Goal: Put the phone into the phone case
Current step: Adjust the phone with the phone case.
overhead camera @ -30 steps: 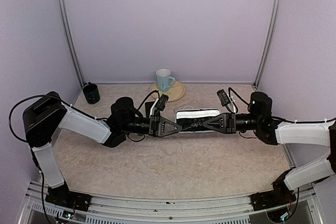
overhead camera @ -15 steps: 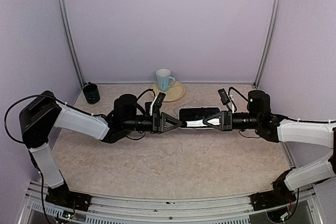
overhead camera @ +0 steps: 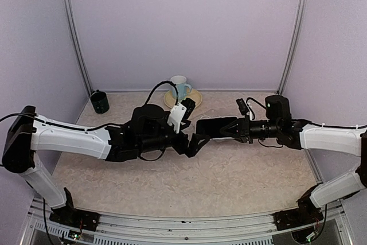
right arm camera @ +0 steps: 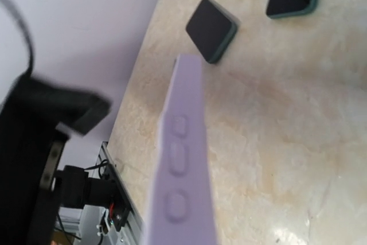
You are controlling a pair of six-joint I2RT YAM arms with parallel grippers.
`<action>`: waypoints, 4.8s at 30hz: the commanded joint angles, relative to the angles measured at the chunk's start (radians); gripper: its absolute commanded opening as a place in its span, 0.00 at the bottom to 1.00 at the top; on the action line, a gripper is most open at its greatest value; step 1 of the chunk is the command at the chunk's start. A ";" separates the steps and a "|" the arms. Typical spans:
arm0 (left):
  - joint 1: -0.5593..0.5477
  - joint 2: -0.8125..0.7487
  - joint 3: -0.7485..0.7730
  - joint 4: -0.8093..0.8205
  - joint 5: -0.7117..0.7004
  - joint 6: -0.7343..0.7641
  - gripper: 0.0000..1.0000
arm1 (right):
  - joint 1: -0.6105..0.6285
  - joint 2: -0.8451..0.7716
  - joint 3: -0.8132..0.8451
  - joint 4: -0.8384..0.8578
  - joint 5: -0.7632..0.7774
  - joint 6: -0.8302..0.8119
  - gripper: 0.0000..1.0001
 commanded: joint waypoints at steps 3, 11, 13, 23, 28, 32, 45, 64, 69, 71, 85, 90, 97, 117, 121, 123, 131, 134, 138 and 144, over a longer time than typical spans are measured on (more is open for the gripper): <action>-0.089 0.006 -0.063 0.101 -0.312 0.416 0.99 | -0.003 0.016 0.046 -0.010 0.000 0.054 0.00; -0.154 0.087 -0.152 0.335 -0.365 0.826 0.86 | -0.003 0.023 0.048 -0.035 -0.004 0.097 0.00; -0.158 0.109 -0.165 0.370 -0.340 0.871 0.85 | -0.003 0.023 0.047 -0.034 -0.008 0.111 0.00; -0.154 0.173 -0.098 0.373 -0.270 0.929 0.72 | -0.001 0.024 0.048 -0.034 -0.015 0.135 0.00; -0.148 0.200 -0.056 0.340 -0.264 0.946 0.61 | -0.001 0.022 0.043 -0.031 -0.016 0.137 0.00; -0.139 0.213 -0.045 0.328 -0.259 0.953 0.51 | 0.001 0.021 0.041 -0.027 -0.020 0.140 0.00; -0.123 0.224 -0.026 0.288 -0.232 0.957 0.38 | 0.003 0.024 0.047 -0.017 -0.043 0.147 0.00; -0.109 0.250 0.024 0.203 -0.219 0.983 0.19 | 0.006 0.057 0.065 0.007 -0.082 0.160 0.00; -0.104 0.254 0.032 0.193 -0.221 0.984 0.02 | 0.006 0.064 0.067 0.009 -0.088 0.160 0.00; -0.104 0.254 0.034 0.192 -0.220 0.981 0.00 | 0.006 0.067 0.065 0.012 -0.090 0.161 0.00; -0.063 0.206 -0.022 0.325 -0.255 0.822 0.00 | 0.005 0.072 0.040 0.061 -0.107 0.190 0.00; -0.049 0.171 -0.067 0.377 -0.258 0.766 0.00 | 0.004 0.072 0.034 0.074 -0.110 0.195 0.00; -0.036 0.136 -0.106 0.416 -0.226 0.722 0.00 | 0.003 0.081 0.026 0.094 -0.116 0.207 0.00; -0.082 0.178 -0.045 0.288 -0.169 0.904 0.27 | 0.003 0.083 0.031 0.091 -0.118 0.207 0.01; -0.083 0.154 -0.064 0.303 -0.153 0.899 0.26 | 0.002 0.087 0.028 0.091 -0.120 0.206 0.01; -0.082 0.139 -0.083 0.321 -0.141 0.888 0.26 | 0.002 0.092 0.027 0.092 -0.119 0.206 0.01; -0.085 0.130 -0.057 0.232 -0.117 0.917 0.25 | 0.000 0.094 0.025 0.102 -0.122 0.210 0.02; -0.088 0.148 -0.044 0.219 -0.119 0.925 0.26 | 0.000 0.094 0.025 0.101 -0.122 0.210 0.02; -0.093 0.167 -0.026 0.196 -0.132 0.936 0.26 | 0.000 0.092 0.027 0.096 -0.122 0.209 0.02; -0.098 0.189 -0.019 0.232 -0.177 0.951 0.23 | 0.000 0.094 0.034 0.093 -0.125 0.209 0.02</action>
